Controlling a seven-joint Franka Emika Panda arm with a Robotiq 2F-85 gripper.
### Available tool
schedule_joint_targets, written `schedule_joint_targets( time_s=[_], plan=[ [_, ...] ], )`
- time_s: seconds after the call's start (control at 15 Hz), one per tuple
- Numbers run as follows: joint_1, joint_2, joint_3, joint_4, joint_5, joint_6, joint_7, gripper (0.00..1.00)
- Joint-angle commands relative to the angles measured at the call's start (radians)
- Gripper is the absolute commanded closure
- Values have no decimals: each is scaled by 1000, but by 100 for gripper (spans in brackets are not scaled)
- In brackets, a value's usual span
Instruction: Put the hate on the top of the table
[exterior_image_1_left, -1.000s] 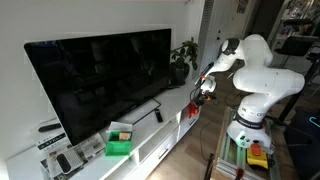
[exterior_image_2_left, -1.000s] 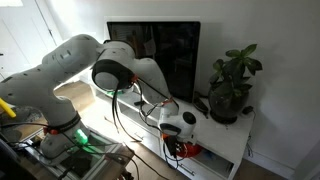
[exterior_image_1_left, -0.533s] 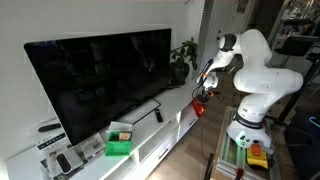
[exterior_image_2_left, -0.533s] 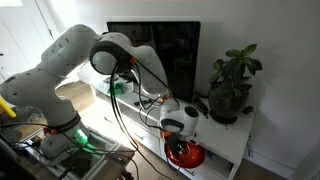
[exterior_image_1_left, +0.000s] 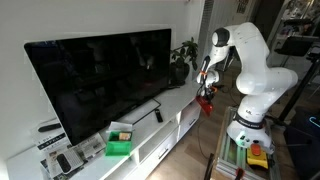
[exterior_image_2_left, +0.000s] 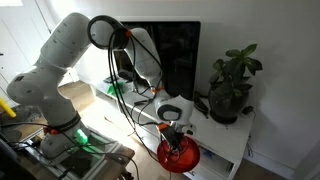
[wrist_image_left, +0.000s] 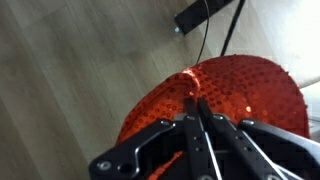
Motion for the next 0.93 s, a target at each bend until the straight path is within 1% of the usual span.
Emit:
schedule_joint_targets(
  time_s=[0.0,0.13,0.33,0.53,0.87],
  plan=[
    [117,-102,-100,-107,-86,-48,43,99],
    [174,-134,-146,-139,-117,-60,59,99],
    [285,-190,-241,-202,-186,-63,117,99],
    [410,-244,-338,-262,-267,-23,202,99],
    [619,-295,-446,-317,-460,50,350,99]
  ],
)
